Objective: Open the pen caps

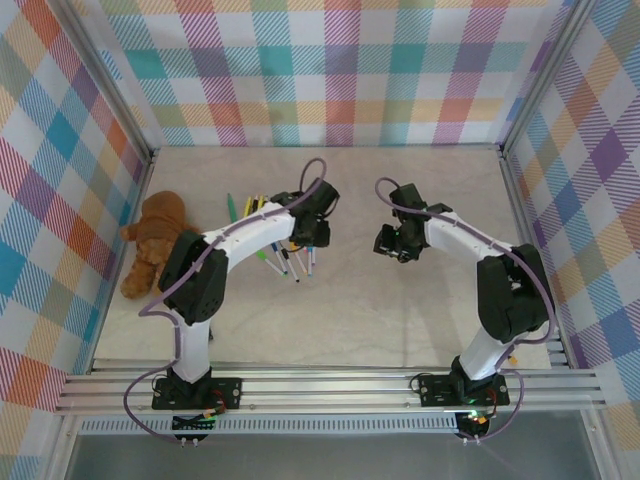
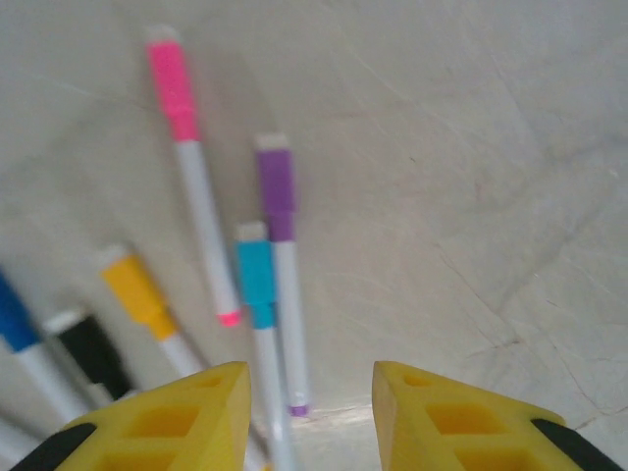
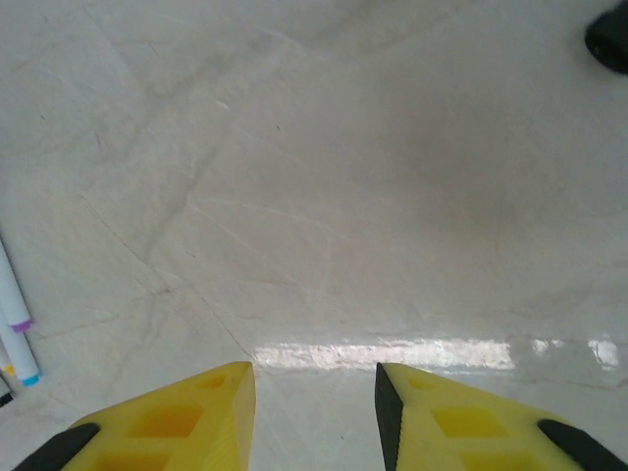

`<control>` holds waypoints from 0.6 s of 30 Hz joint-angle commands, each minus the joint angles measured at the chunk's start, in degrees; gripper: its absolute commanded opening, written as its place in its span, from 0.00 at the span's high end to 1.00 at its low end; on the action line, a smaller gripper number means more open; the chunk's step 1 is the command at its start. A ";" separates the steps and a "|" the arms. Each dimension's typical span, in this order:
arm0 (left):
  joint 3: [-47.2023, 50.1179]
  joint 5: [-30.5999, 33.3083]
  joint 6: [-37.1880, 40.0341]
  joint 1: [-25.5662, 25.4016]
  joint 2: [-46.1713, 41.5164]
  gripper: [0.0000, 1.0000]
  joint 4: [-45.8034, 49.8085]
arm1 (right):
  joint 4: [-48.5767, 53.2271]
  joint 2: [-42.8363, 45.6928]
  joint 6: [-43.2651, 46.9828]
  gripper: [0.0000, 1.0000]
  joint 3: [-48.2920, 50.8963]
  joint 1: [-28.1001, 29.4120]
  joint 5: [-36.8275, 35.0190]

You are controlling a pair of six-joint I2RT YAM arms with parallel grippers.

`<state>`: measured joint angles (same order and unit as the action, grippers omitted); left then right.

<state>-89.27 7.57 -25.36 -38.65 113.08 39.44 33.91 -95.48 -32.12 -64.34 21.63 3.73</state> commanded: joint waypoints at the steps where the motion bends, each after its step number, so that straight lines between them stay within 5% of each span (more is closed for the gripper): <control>1: -0.25 1.13 -3.15 -1.42 2.72 0.63 -1.14 | -0.91 2.72 0.14 0.61 1.02 0.44 0.58; 18: -1.61 2.77 -2.98 -1.78 7.95 0.68 0.67 | -2.97 -0.56 -0.34 0.63 1.76 0.35 2.07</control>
<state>-89.80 9.10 -27.66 -40.47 119.52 38.85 31.51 -94.83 -32.14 -62.46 21.63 4.64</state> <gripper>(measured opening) 0.320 0.371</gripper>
